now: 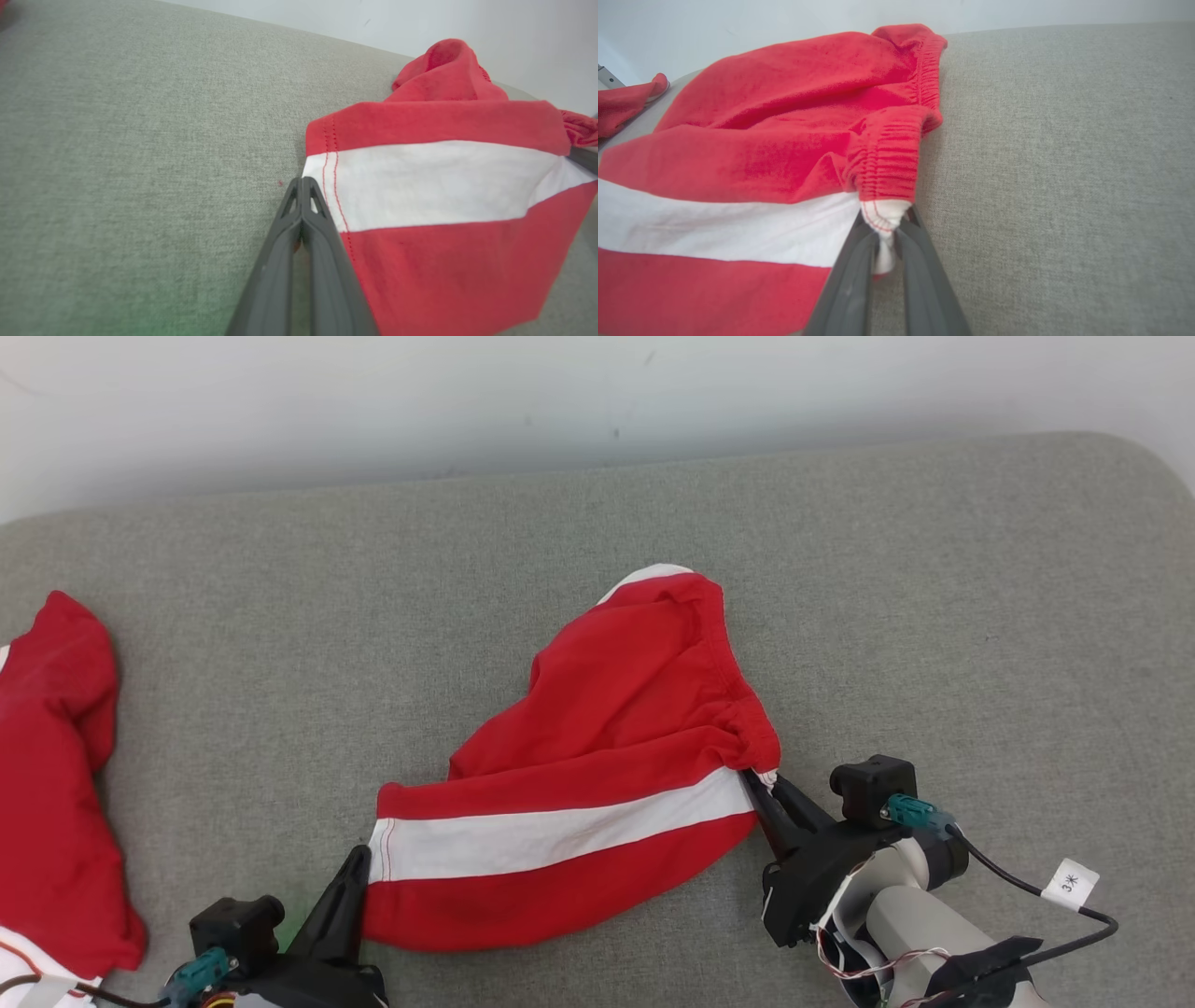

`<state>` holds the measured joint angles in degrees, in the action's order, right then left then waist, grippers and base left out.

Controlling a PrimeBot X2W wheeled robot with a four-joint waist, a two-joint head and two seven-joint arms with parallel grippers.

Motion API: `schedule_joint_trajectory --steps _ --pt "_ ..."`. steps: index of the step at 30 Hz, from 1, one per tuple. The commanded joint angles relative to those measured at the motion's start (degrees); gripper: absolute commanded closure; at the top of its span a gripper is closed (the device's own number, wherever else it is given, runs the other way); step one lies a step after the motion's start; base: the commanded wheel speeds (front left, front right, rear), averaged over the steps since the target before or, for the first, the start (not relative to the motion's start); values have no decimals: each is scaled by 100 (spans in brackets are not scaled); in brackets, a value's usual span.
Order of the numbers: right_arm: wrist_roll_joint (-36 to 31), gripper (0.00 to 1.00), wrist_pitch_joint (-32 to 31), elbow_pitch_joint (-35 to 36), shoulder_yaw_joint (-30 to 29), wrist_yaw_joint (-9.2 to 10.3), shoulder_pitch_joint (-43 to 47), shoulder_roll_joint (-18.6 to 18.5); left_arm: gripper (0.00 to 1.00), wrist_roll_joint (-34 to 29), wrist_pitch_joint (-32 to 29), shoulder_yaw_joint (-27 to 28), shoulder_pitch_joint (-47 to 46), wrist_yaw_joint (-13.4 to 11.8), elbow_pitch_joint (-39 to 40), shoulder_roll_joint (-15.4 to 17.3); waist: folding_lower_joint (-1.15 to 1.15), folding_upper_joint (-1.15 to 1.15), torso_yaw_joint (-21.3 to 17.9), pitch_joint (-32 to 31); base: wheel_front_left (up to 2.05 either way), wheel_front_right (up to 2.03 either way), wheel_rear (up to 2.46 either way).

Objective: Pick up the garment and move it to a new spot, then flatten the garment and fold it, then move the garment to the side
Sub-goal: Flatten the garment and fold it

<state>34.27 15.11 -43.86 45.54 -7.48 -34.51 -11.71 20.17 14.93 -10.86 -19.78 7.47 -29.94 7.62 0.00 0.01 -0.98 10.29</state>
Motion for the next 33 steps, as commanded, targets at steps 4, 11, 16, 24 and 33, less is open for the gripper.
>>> schedule_joint_trajectory --steps 4,11,16,24,33 --pt "36 100 16 107 -36 -3 120 -56 100 45 15 27 185 -4 126 8 0 -1 -7 -115 0 0 0" --pt "23 100 19 307 -68 -3 214 -97 100 -78 15 123 336 -4 441 -25 0 -1 22 -259 0 0 0" --pt "60 100 19 323 -107 -3 332 -127 100 -33 15 112 490 -4 405 -56 0 -1 25 -378 0 0 0" --pt "177 0 19 195 -14 -3 311 -152 0 -24 15 113 500 -3 292 -77 0 -1 17 -427 0 0 0" --pt "235 0 19 250 143 -3 362 -265 0 -76 15 30 388 -3 202 -32 0 -1 -39 -356 0 0 0"
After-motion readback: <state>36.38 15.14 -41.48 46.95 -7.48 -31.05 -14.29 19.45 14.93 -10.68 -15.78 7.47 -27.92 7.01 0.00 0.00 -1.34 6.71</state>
